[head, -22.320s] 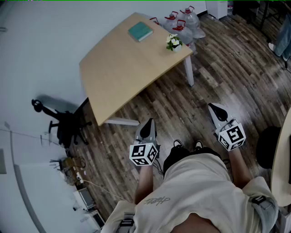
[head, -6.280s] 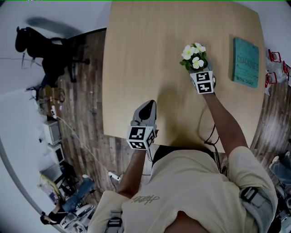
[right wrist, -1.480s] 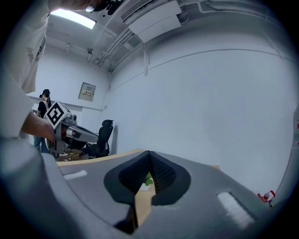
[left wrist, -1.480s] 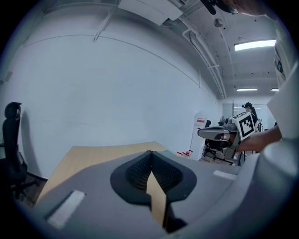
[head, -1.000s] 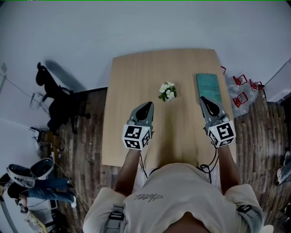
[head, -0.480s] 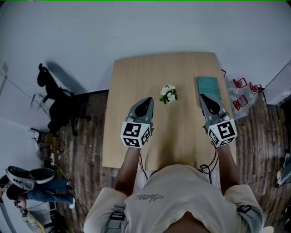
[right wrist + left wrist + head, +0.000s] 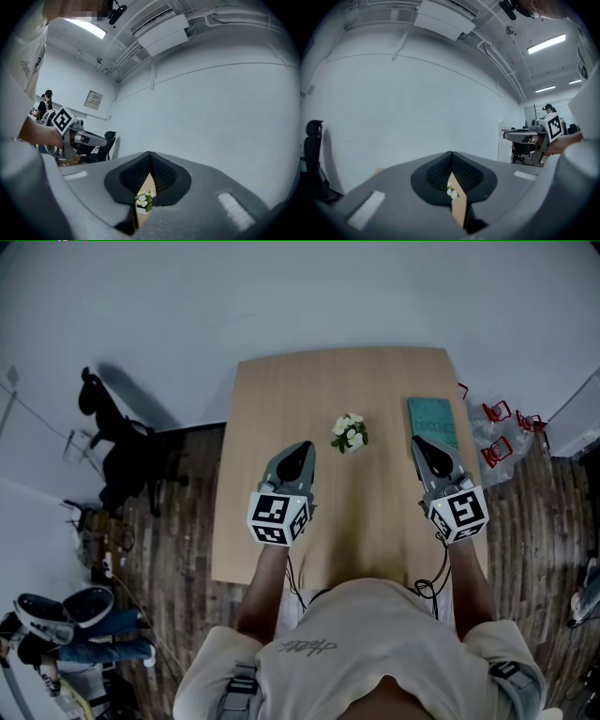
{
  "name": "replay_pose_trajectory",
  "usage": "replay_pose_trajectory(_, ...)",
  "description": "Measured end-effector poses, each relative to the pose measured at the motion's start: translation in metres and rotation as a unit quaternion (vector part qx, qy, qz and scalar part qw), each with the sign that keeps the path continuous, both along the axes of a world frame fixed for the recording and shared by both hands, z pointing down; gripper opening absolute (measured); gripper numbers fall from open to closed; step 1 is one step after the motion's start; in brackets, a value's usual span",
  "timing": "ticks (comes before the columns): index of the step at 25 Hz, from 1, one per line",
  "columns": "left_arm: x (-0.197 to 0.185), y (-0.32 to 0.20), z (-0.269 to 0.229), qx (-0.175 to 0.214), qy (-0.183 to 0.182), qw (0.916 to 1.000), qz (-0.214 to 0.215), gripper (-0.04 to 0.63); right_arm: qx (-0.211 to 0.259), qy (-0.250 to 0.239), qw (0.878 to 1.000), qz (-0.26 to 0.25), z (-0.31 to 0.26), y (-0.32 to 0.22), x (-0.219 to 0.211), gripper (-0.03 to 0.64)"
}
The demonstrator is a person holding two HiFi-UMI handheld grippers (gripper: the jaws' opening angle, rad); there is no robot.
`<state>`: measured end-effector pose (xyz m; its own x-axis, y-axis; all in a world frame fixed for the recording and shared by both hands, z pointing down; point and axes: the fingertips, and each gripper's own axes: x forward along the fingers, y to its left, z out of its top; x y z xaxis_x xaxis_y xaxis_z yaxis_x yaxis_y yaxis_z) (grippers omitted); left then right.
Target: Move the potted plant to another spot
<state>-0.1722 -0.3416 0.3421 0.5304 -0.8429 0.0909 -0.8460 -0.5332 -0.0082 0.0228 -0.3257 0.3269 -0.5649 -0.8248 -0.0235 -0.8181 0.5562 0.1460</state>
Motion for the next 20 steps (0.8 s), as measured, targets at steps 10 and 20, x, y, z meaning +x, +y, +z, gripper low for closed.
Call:
replay_pose_trajectory(10,0.001,0.005,0.006,-0.006,0.002,1.0000,0.002,0.015,-0.008,-0.003,1.000,0.000,0.006,0.002,0.001,0.002)
replay_pose_trajectory(20,-0.001,0.008,0.010,-0.009,0.003,0.9999,-0.003,0.015,-0.012,0.000,1.000,-0.003,0.010,0.005,0.002,0.002)
